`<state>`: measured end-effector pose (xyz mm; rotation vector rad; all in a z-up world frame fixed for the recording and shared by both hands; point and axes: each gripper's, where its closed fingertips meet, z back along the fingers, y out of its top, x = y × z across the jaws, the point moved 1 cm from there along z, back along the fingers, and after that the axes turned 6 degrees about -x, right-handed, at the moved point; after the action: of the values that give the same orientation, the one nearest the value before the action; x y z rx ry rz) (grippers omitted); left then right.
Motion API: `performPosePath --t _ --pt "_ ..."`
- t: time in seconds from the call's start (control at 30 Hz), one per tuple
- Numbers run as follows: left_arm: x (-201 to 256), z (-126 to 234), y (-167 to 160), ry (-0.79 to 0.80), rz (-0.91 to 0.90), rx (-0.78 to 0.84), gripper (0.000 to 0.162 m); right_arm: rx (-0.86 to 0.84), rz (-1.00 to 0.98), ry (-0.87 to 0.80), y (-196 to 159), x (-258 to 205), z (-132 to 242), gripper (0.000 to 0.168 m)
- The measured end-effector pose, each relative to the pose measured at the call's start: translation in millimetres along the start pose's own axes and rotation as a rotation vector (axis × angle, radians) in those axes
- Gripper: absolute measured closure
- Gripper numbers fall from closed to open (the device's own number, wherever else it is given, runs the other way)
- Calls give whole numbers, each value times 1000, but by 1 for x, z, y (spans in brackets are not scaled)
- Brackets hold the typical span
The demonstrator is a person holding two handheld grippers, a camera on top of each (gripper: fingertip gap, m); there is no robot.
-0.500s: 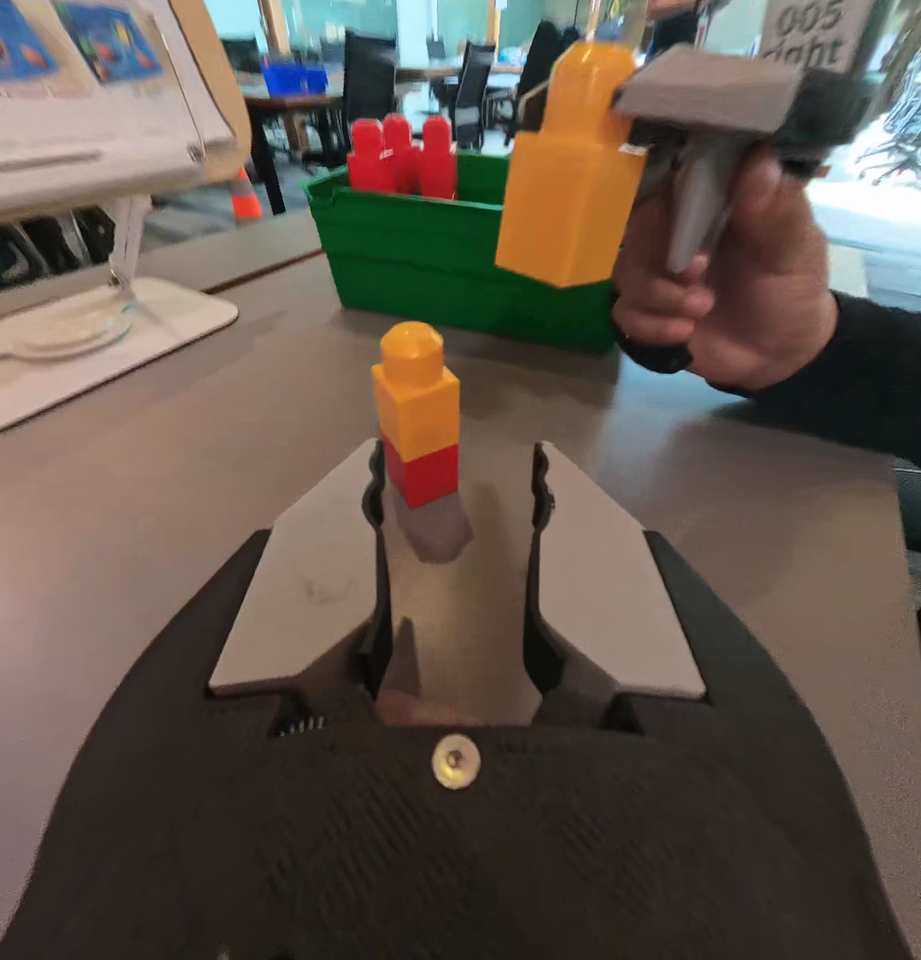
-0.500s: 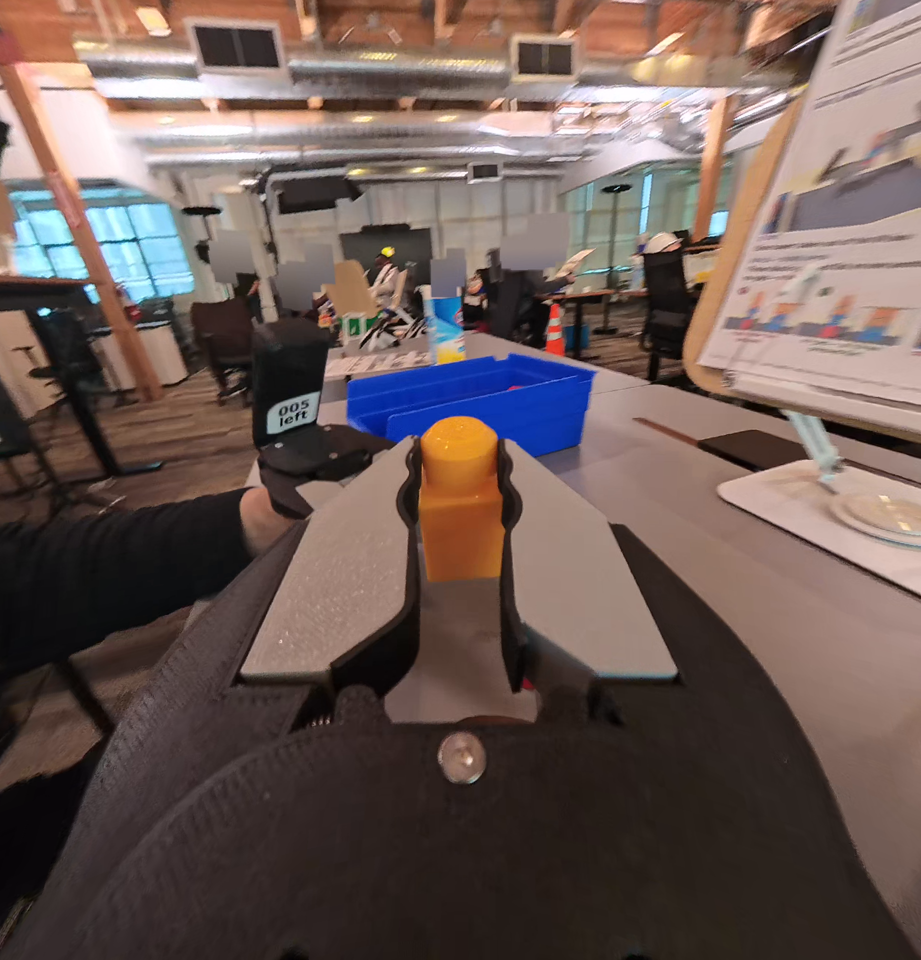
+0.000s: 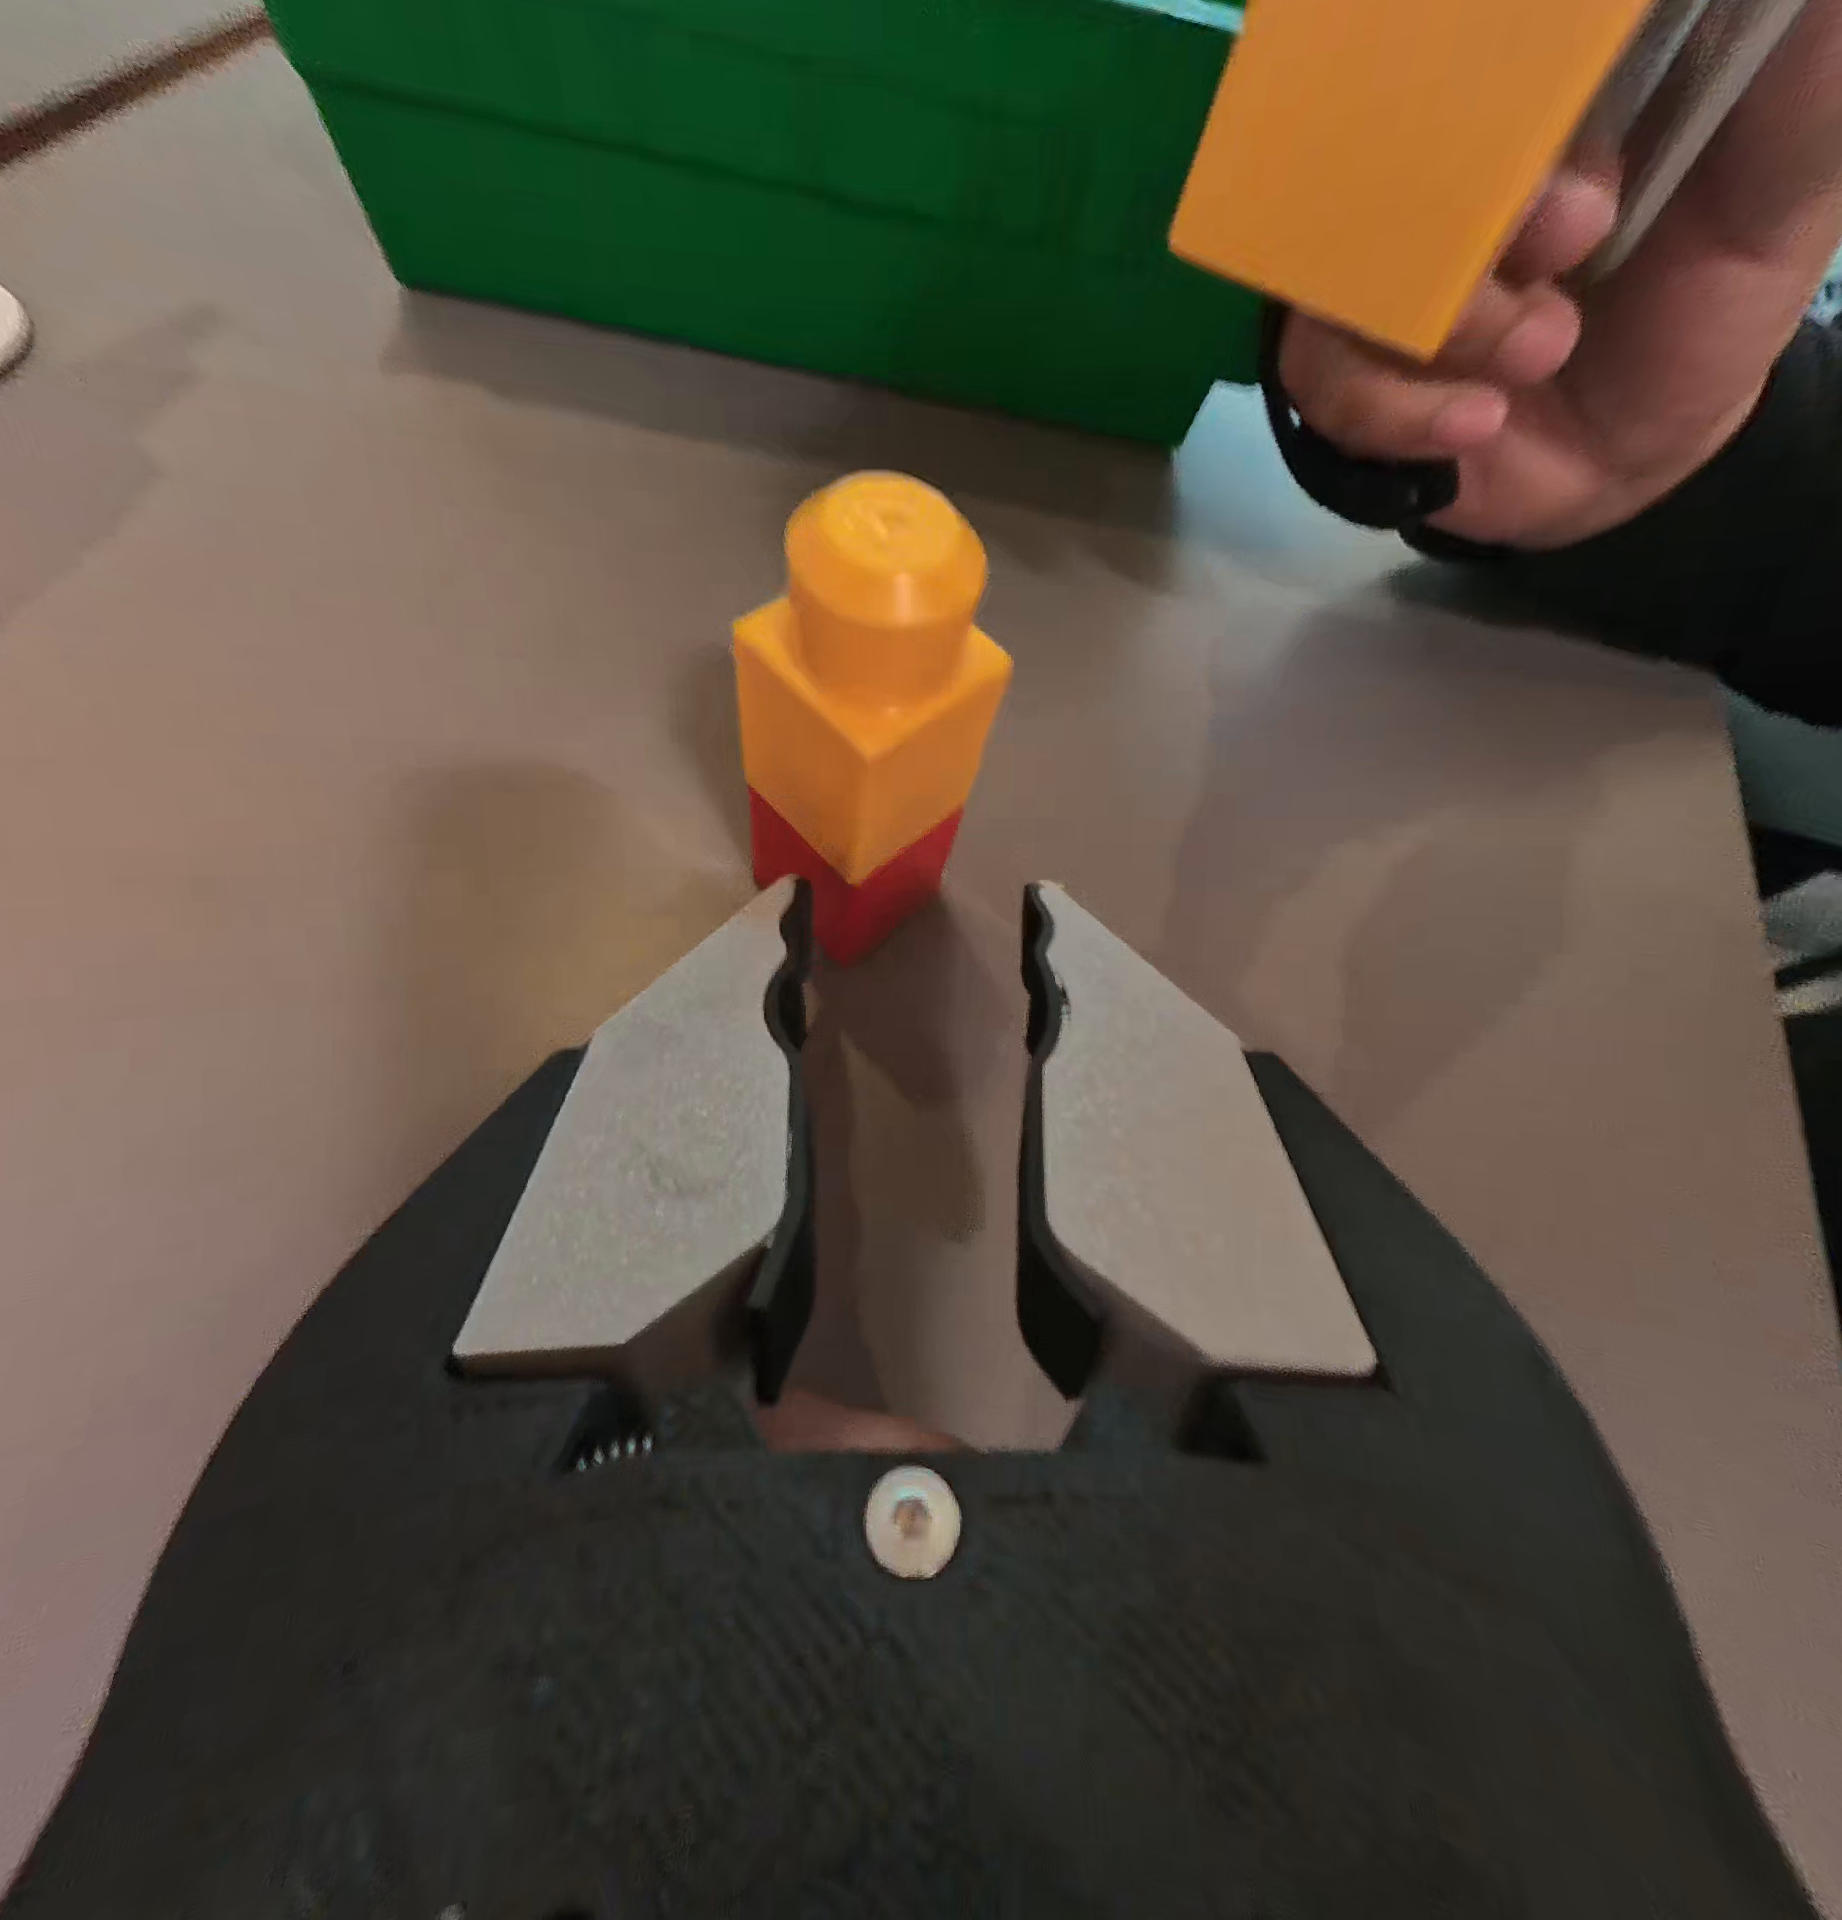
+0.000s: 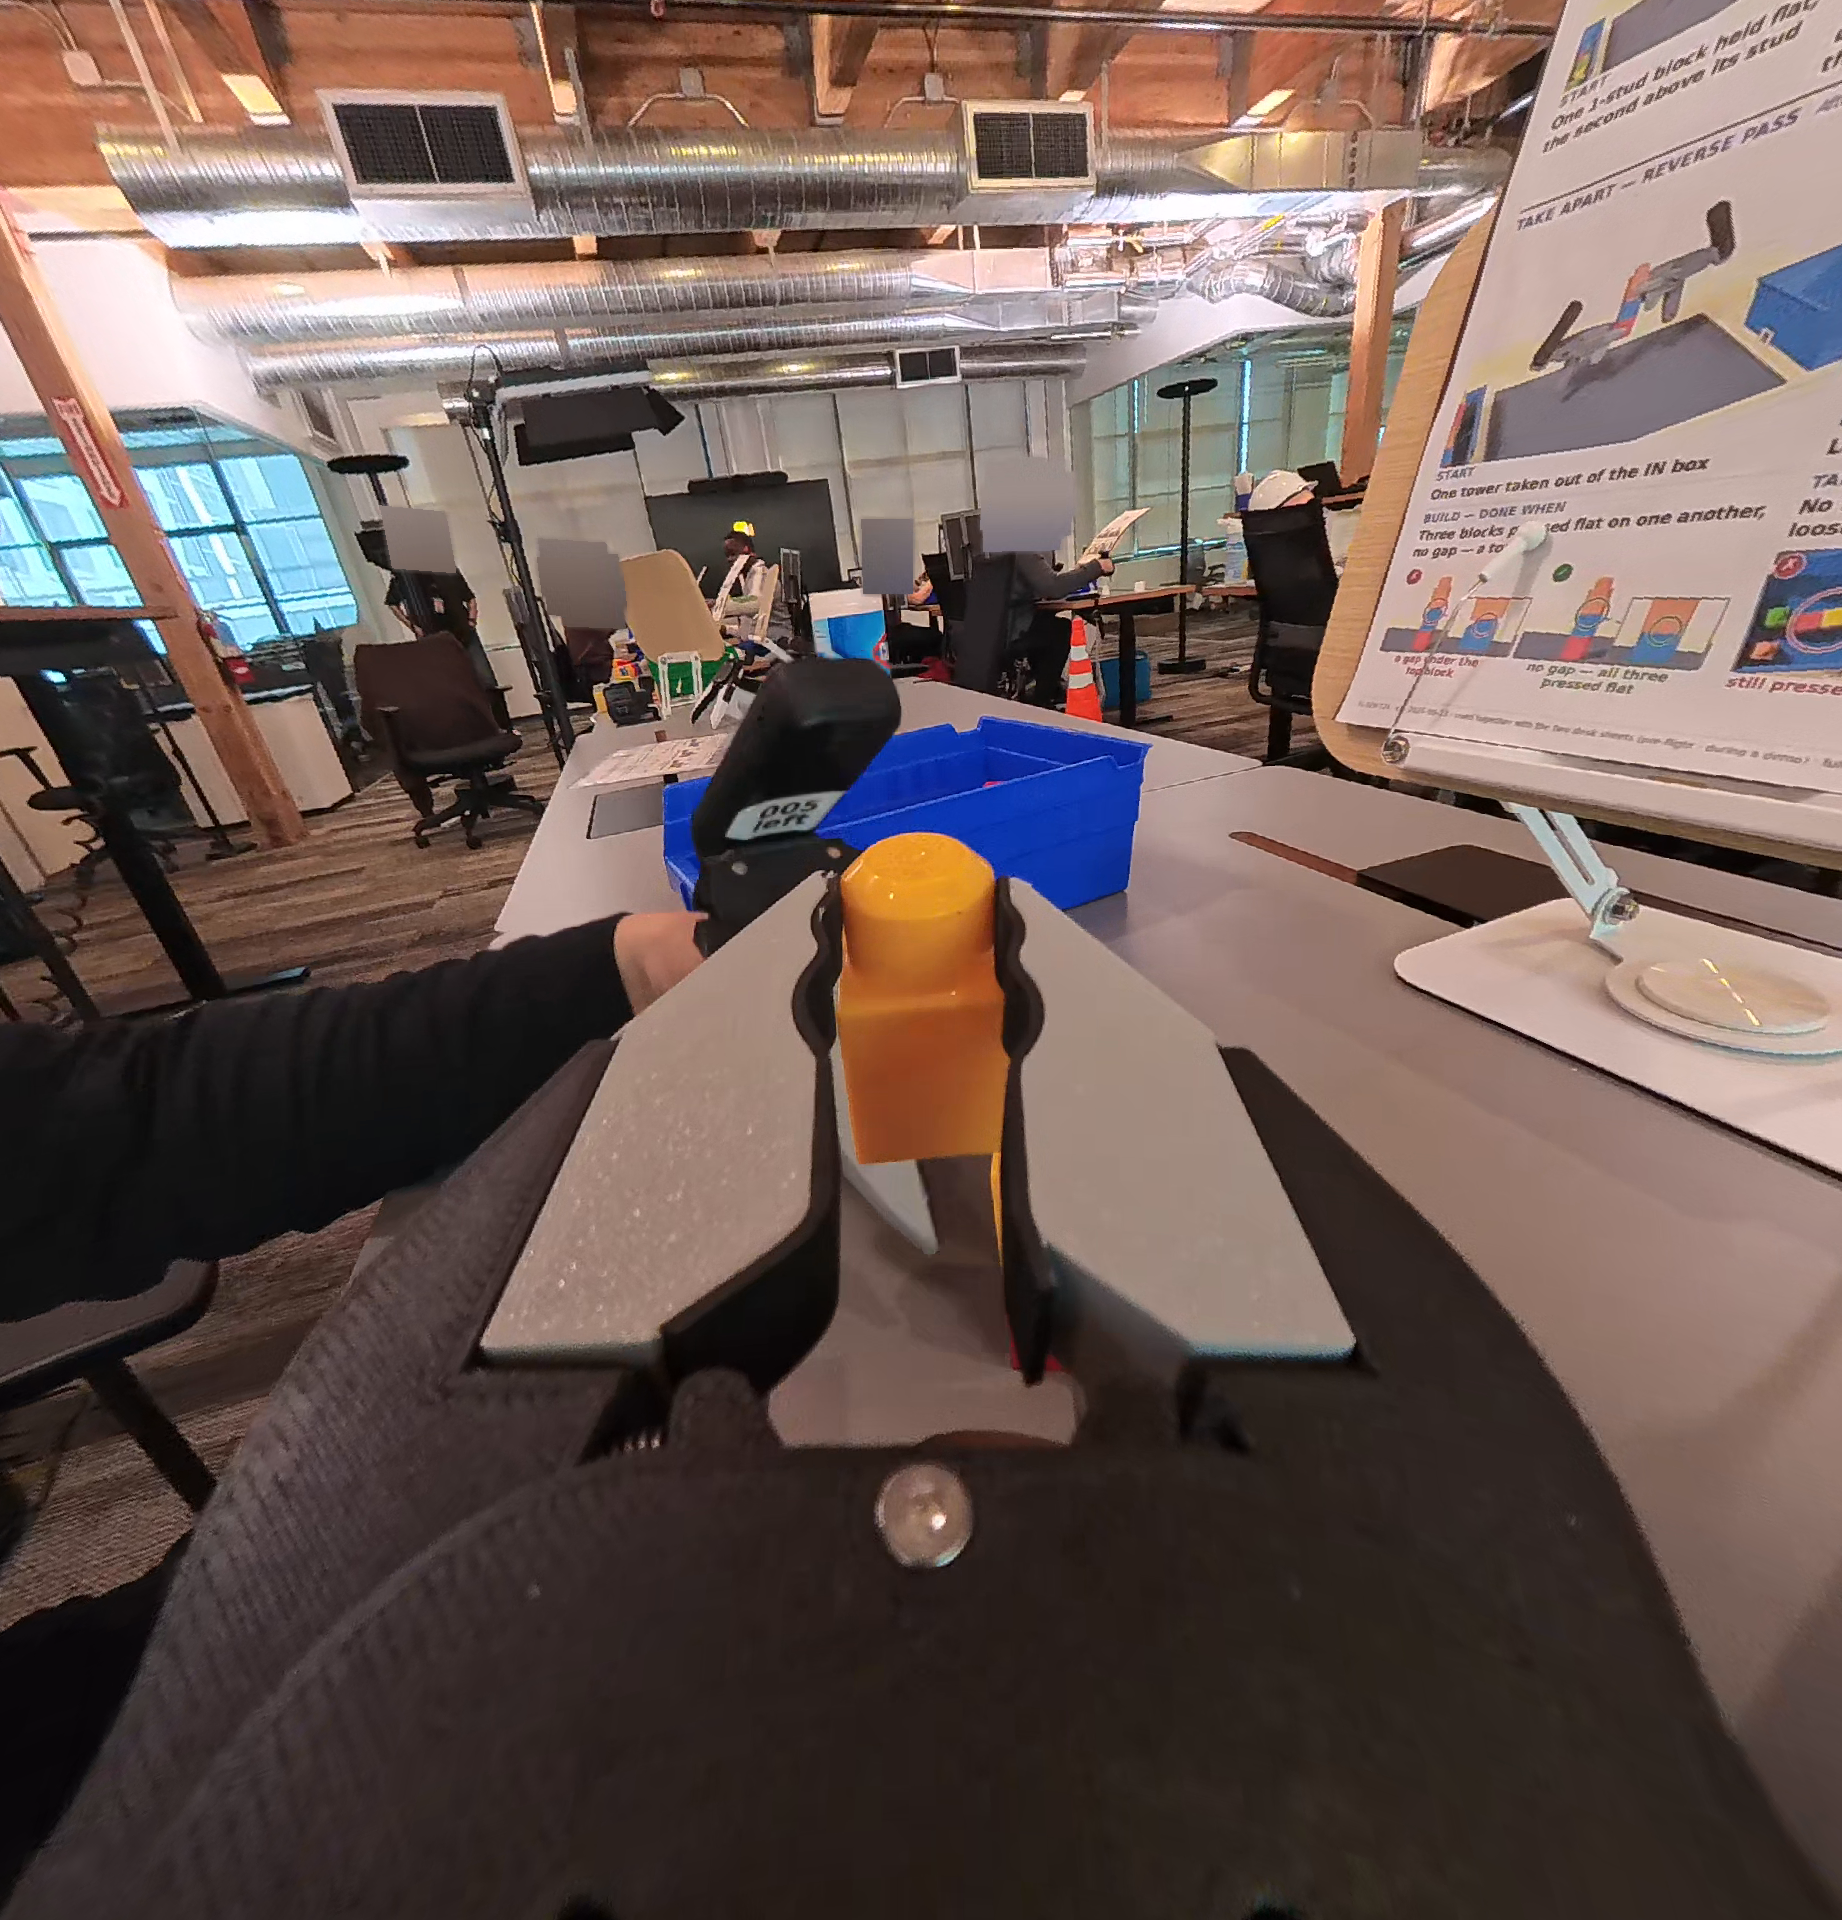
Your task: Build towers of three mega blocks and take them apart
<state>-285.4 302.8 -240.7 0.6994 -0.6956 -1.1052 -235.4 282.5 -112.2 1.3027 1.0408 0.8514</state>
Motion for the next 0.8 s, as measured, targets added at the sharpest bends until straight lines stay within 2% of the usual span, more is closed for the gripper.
performPosePath --t 0.13,0.23,0.3,0.43,0.53,0.6,0.8 --pt "7 -6 -11 -36 4 -48 125 6 -25 17 0 0 -1 142" --pt "22 -3 -8 -85 -31 -18 136 -5 -24 17 -2 0 -2 142" --pt "32 -2 -10 -104 -63 -19 133 0 -26 24 -2 -1 -2 142" --pt "23 -3 -12 -16 -79 -33 129 1 -26 16 -1 0 -2 142" --pt "-4 0 -13 143 -84 -41 109 18 -28 22 2 -1 1 142" --pt "-13 -2 -12 183 -89 -54 93 25 -28 33 3 -3 2 142" --pt "-22 -22 -3 147 -268 -102 84 10 -35 53 -1 -3 -1 142"
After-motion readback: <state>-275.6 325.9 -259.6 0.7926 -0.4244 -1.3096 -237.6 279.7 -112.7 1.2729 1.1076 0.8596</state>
